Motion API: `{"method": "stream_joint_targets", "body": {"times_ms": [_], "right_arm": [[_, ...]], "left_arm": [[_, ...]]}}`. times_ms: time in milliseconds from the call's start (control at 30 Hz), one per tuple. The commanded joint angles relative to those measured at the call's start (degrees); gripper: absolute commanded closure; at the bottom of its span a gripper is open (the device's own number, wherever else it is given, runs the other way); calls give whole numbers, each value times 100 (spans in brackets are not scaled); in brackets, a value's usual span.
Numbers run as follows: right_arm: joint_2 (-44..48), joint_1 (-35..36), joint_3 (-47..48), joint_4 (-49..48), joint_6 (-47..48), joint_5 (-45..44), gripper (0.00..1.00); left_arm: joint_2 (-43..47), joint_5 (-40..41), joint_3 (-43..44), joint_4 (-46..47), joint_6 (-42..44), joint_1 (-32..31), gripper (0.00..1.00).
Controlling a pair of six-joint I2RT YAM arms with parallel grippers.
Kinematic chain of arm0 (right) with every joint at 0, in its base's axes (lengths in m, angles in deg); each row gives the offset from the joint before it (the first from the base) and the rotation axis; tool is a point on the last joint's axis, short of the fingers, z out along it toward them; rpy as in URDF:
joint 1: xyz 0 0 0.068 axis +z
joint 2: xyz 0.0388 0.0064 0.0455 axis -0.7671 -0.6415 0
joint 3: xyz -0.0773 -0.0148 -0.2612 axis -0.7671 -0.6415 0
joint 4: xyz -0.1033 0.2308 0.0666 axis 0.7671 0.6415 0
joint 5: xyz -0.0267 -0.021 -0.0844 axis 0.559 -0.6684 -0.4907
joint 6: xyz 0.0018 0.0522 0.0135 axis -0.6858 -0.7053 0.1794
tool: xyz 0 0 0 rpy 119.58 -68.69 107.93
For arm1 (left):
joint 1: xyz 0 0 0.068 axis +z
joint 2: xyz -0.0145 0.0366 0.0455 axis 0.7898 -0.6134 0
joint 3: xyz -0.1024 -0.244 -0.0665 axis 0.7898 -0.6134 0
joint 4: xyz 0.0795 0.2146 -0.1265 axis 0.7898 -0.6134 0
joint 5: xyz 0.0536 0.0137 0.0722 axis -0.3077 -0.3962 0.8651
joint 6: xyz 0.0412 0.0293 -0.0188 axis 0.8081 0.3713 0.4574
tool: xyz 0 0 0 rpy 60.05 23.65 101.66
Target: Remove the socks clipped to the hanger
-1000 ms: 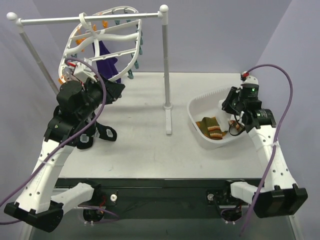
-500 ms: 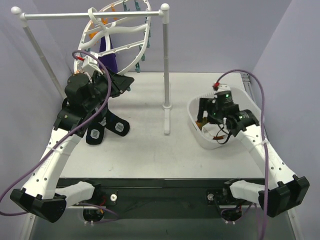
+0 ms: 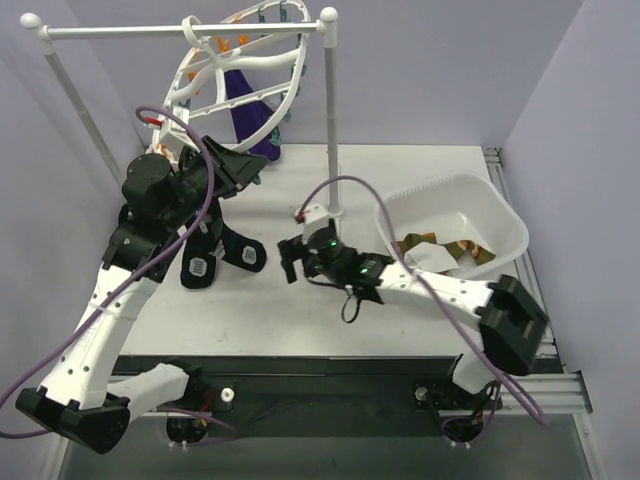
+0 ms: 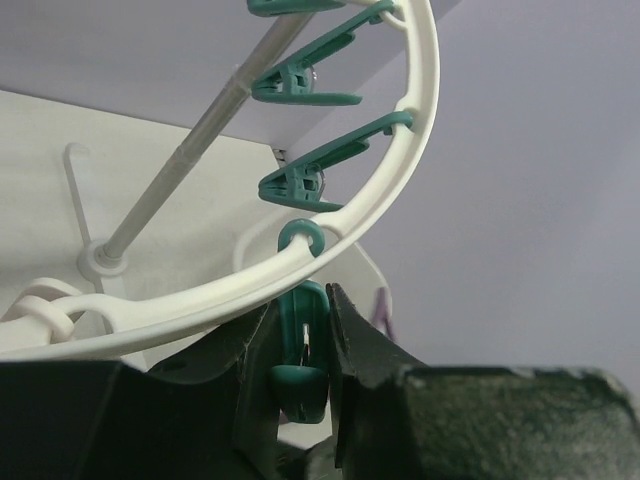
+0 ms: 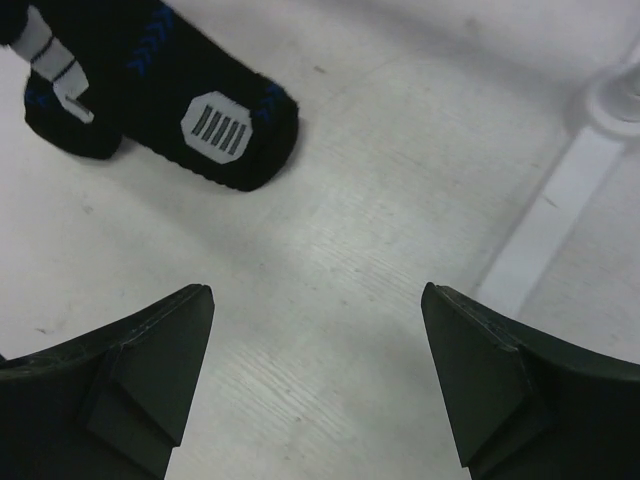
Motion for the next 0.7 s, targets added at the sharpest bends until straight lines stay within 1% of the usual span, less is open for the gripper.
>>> {"method": "stream_joint_targets", "body": {"times_ms": [0, 67, 167, 267, 300, 367, 433, 500, 567, 667], "right_arm": [[-1404, 553, 918, -1323, 801, -711, 12], [-2044, 711, 1400, -1498, 978, -807, 11], [-2696, 790, 1753, -1832, 1373, -660, 10], [-3215, 826, 2368, -1650, 1708, -501, 9], [-3321, 834, 2657, -1544, 1873, -274, 9], [-3567, 826, 2826, -1508, 1954, -80, 9], [-3673, 826, 3010, -1552, 2015, 376, 9], [-3788, 896, 3116, -1534, 2016, 553, 9], [-3823, 948, 3090, -1762, 1998, 764, 9], [-3876, 1054, 3195, -1745, 2024, 818, 10]], "left_arm": [[391, 152, -245, 437, -267, -24, 100], [514, 249, -272, 368, -285, -32, 100], [611, 284, -219, 227, -241, -24, 100], [655, 311, -202, 192, -215, -24, 100], [655, 302, -193, 192, -215, -24, 100], [629, 267, -175, 209, -241, -32, 100], [603, 249, -175, 227, -250, -24, 100], [594, 205, -184, 236, -268, -24, 100], [585, 205, -175, 253, -268, -24, 100], [576, 179, -157, 253, -259, -24, 100]]}}
